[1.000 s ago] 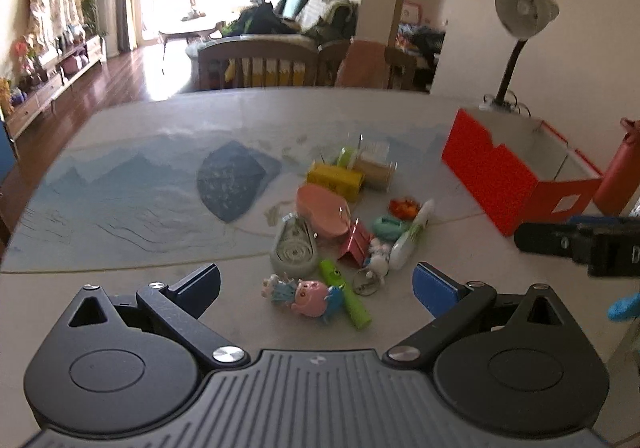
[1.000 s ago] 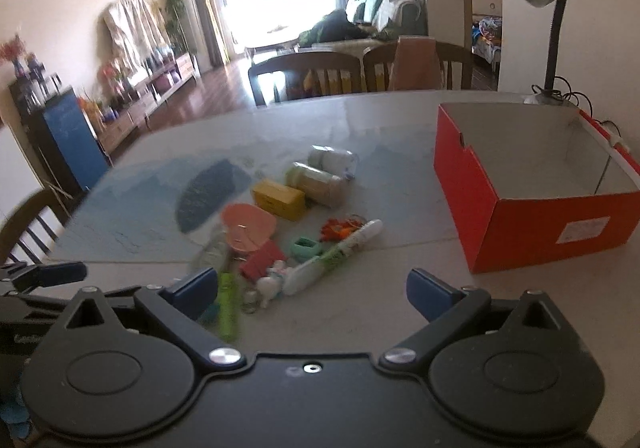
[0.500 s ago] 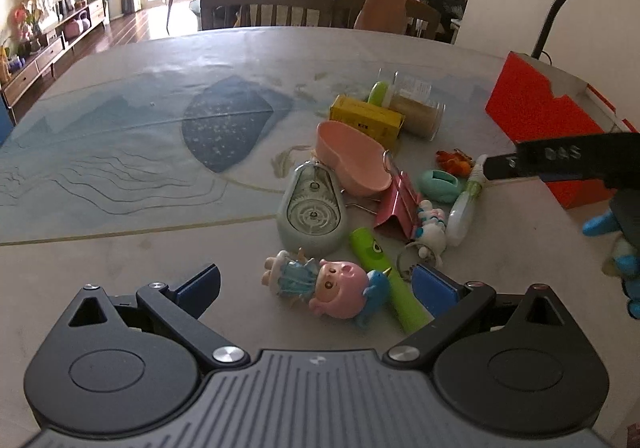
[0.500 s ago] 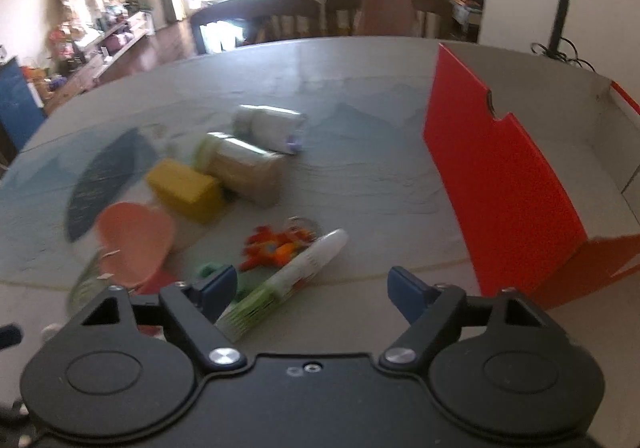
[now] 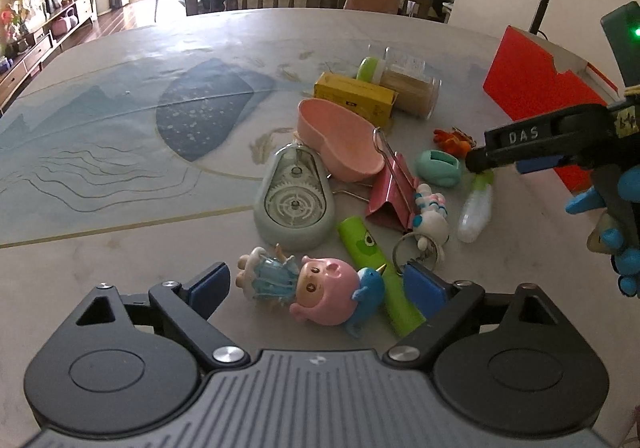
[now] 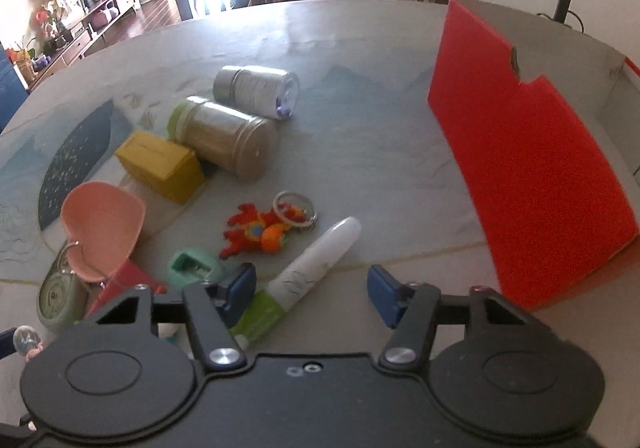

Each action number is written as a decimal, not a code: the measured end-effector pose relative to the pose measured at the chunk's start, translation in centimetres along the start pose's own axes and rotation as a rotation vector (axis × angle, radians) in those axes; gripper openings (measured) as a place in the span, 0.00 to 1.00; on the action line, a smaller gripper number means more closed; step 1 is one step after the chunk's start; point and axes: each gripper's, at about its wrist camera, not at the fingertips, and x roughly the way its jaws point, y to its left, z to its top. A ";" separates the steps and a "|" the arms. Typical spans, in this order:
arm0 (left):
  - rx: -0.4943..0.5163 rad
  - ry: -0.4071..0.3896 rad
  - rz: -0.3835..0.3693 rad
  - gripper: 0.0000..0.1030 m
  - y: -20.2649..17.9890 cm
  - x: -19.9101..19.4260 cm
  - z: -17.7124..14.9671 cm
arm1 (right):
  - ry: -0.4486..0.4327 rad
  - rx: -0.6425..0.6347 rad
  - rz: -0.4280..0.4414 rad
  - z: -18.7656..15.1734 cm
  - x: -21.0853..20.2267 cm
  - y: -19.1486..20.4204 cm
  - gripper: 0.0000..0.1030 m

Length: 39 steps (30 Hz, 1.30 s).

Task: Organize rigid objects
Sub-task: 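Grasp the white glue stick with the right gripper while left grasps the pig figurine, then carry both items over the red box and open both grippers to drop them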

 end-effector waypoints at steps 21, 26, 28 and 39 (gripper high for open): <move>0.022 -0.024 -0.006 0.77 0.2 -0.9 -0.4 | -0.005 -0.020 0.013 -0.9 -1.0 -0.2 0.16; 0.010 -0.015 -0.010 0.77 0.7 -1.2 -0.6 | -0.016 -0.010 0.023 -1.2 -1.7 -0.5 0.16; 0.002 -0.015 -0.010 0.77 0.9 -1.3 -0.7 | -0.015 -0.004 0.029 -1.3 -2.1 -0.7 0.16; -0.052 -0.029 -0.034 0.77 2.0 -3.7 -1.5 | -0.045 0.033 0.061 -2.9 -6.5 -1.1 0.16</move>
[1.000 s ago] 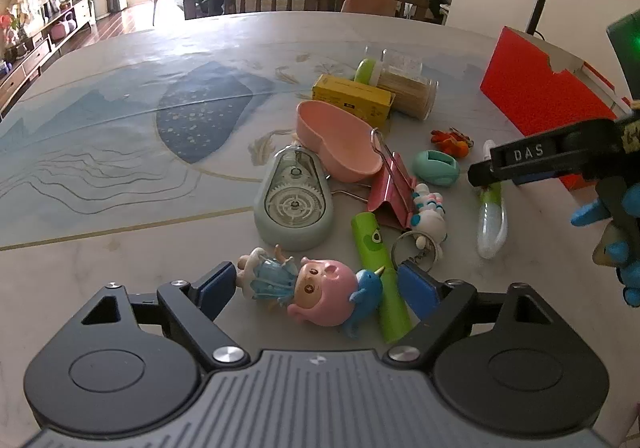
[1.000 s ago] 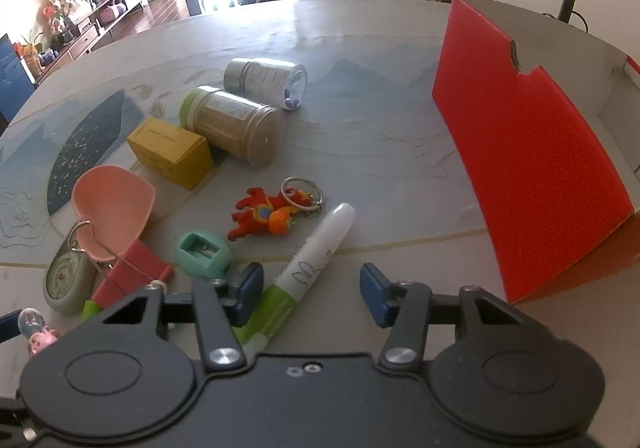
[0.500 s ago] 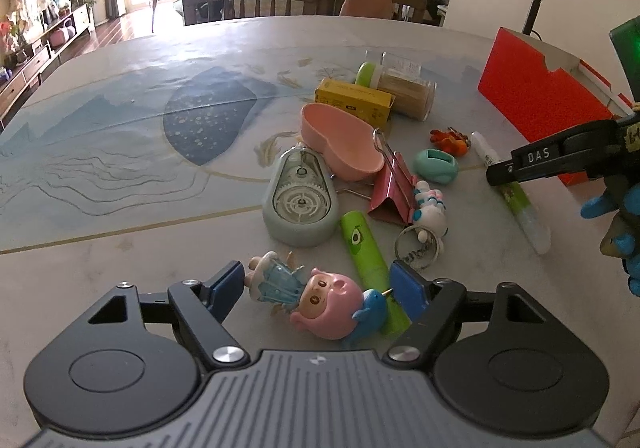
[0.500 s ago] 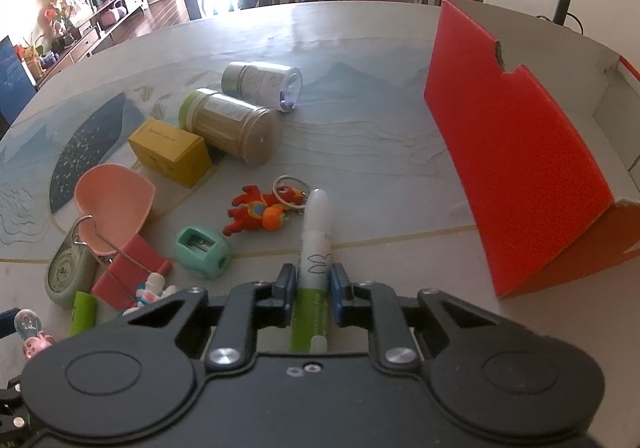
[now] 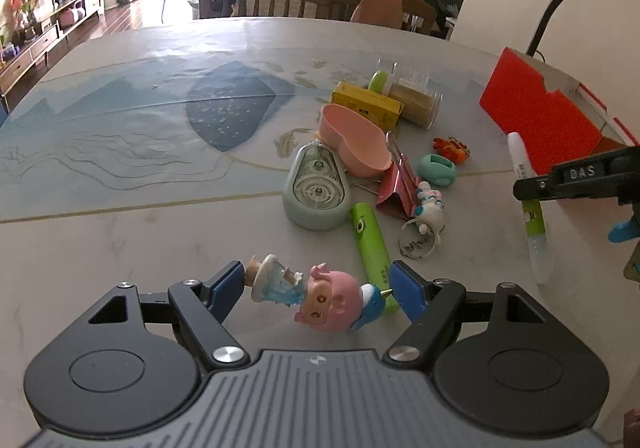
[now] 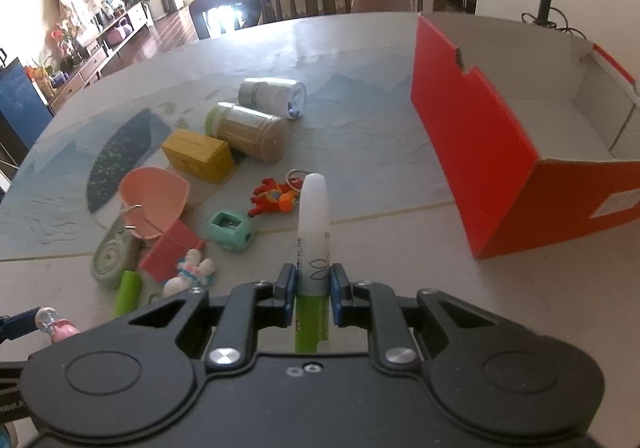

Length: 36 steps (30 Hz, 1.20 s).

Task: Organize rigid objects
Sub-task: 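Carry both items over the red box and open both grippers to drop them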

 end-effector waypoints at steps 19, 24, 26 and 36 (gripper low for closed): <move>0.039 -0.088 -0.134 0.77 -3.7 -6.7 3.1 | -0.136 0.013 0.027 0.4 -10.1 -1.5 0.16; 0.074 -0.103 -0.158 0.77 -6.6 -6.9 5.4 | -0.154 0.011 0.040 2.2 -11.8 -4.1 0.16; 0.087 -0.108 -0.168 0.77 -8.0 -6.7 6.2 | -0.160 0.012 0.044 3.3 -12.4 -5.7 0.16; 0.131 -0.133 -0.227 0.77 -16.9 -4.0 11.8 | -0.163 0.016 0.018 7.9 -12.4 -13.8 0.16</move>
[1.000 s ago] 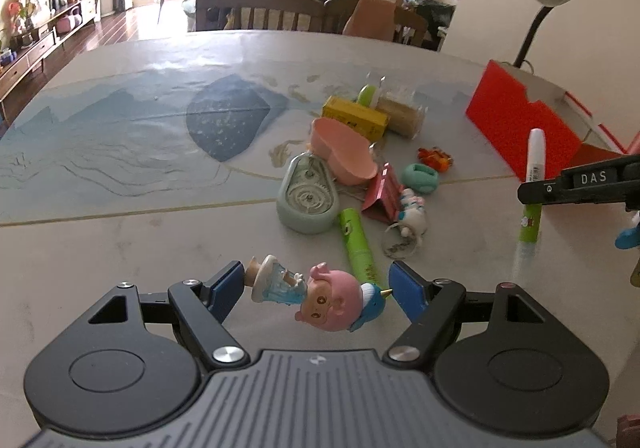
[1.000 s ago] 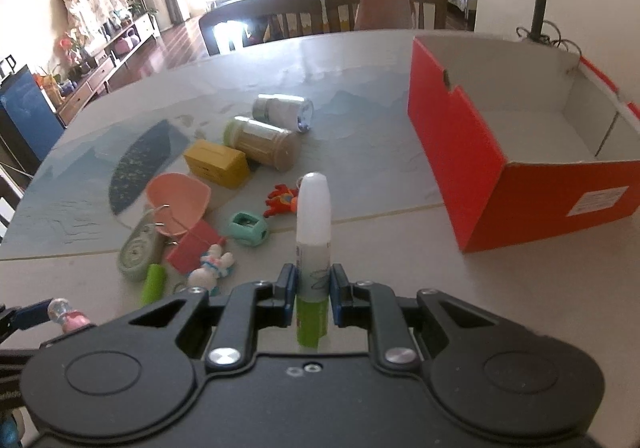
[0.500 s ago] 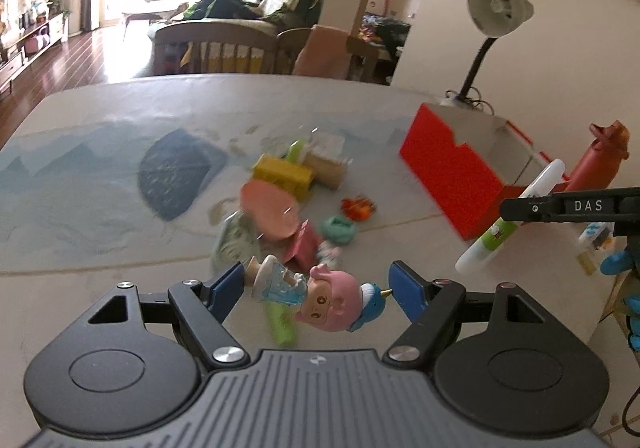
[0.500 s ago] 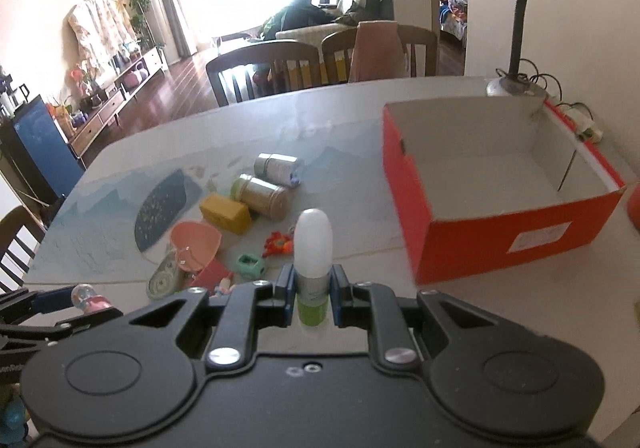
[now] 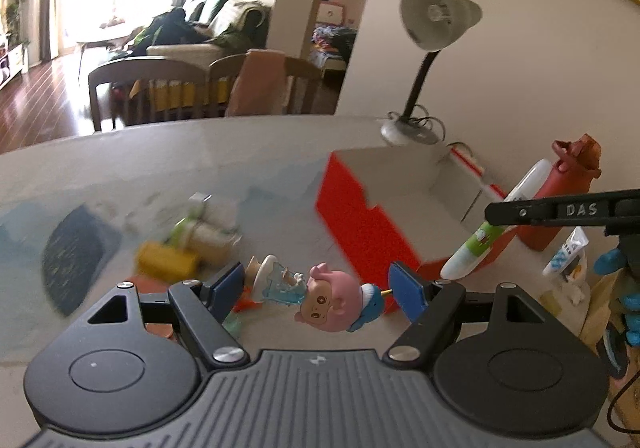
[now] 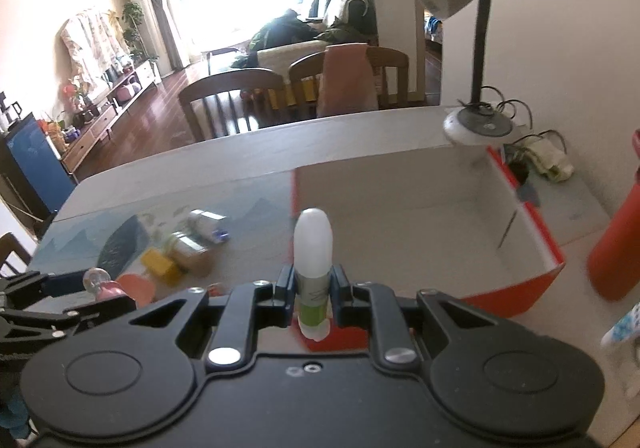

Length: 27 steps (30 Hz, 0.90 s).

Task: Organize rigid objects
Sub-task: 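Carry both items over the red box and open both grippers to drop them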

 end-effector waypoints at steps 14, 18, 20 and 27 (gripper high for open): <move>0.080 0.064 -0.008 0.77 -8.9 10.4 5.9 | 0.079 -0.001 -0.038 4.5 5.4 -9.8 0.16; 0.123 0.096 0.011 0.77 -10.8 13.5 6.5 | 0.112 -0.002 -0.054 4.4 7.1 -11.8 0.16; 0.139 0.119 0.012 0.77 -11.7 15.2 6.7 | 0.134 -0.004 -0.056 4.3 7.7 -12.7 0.16; 0.196 0.196 -0.004 0.77 -14.2 20.2 6.9 | 0.226 -0.030 -0.066 3.6 9.9 -14.7 0.16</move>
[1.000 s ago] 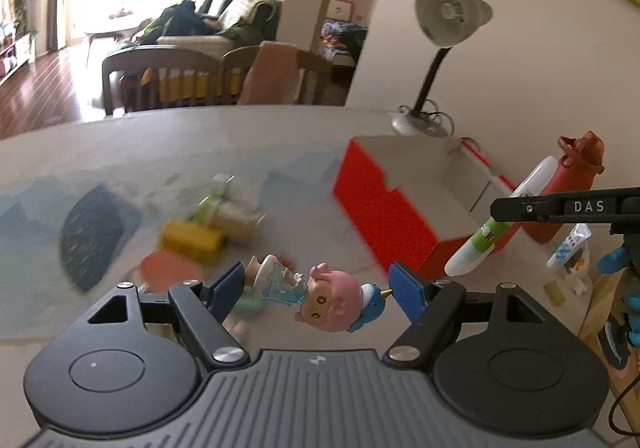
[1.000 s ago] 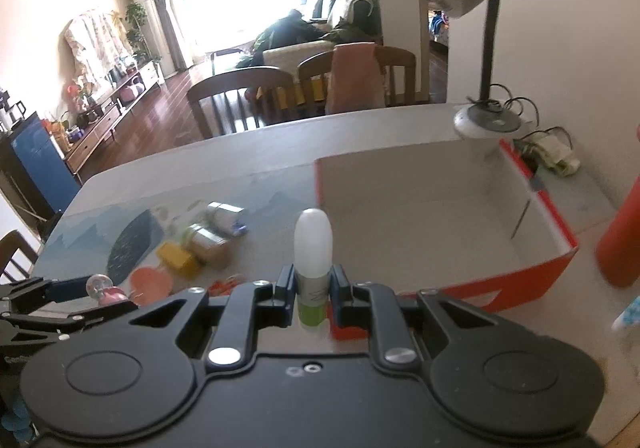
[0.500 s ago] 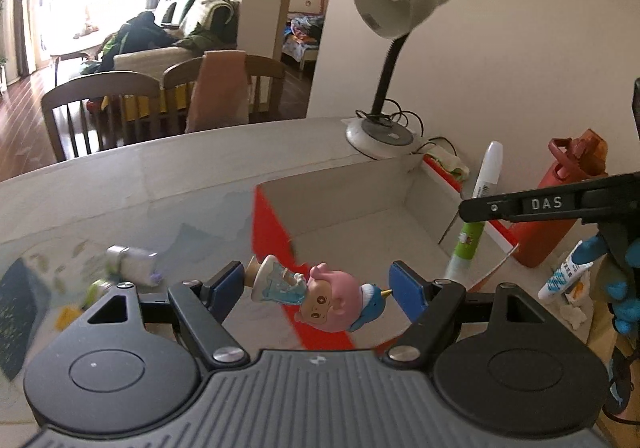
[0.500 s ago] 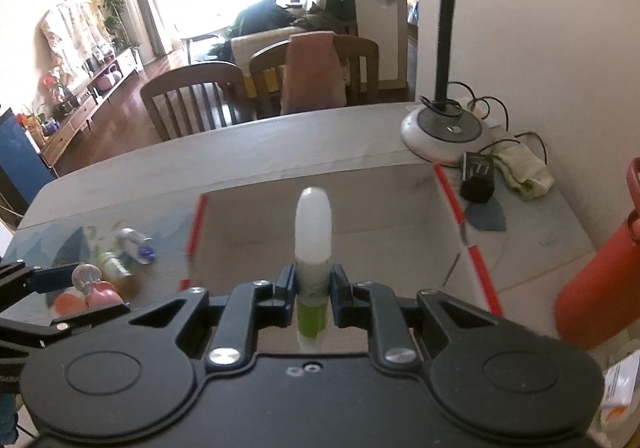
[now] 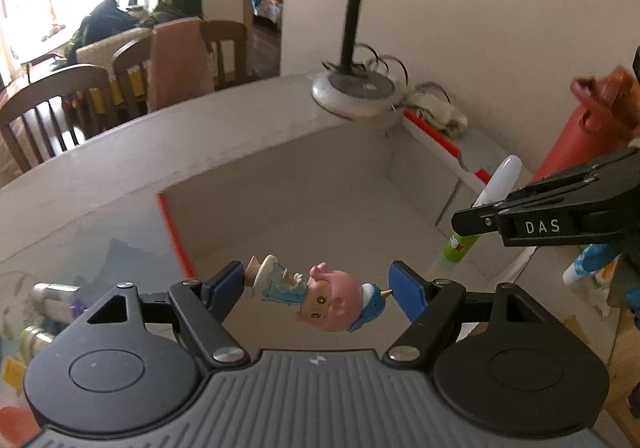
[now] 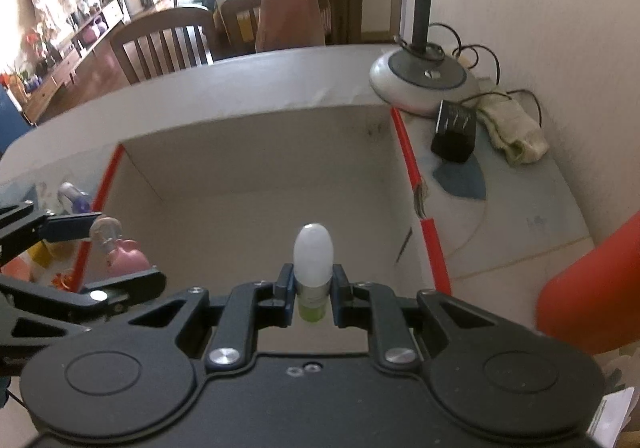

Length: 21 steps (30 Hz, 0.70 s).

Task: Organize rigid objects
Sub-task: 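Carry both items over the red box and open both grippers to drop them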

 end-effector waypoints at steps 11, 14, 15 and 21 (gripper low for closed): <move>-0.014 0.164 0.020 0.77 -0.9 5.7 0.4 | 0.056 -0.019 0.027 1.5 3.8 -0.5 0.16; -0.020 0.204 0.021 0.77 -0.9 6.7 0.5 | 0.062 -0.027 0.029 2.0 4.8 -0.2 0.16; -0.020 0.216 0.024 0.77 -1.0 7.0 0.6 | 0.064 -0.028 0.029 2.3 5.2 -0.1 0.16; 0.001 0.310 0.021 0.77 -1.3 9.2 1.0 | 0.112 -0.053 0.009 2.9 8.0 0.3 0.16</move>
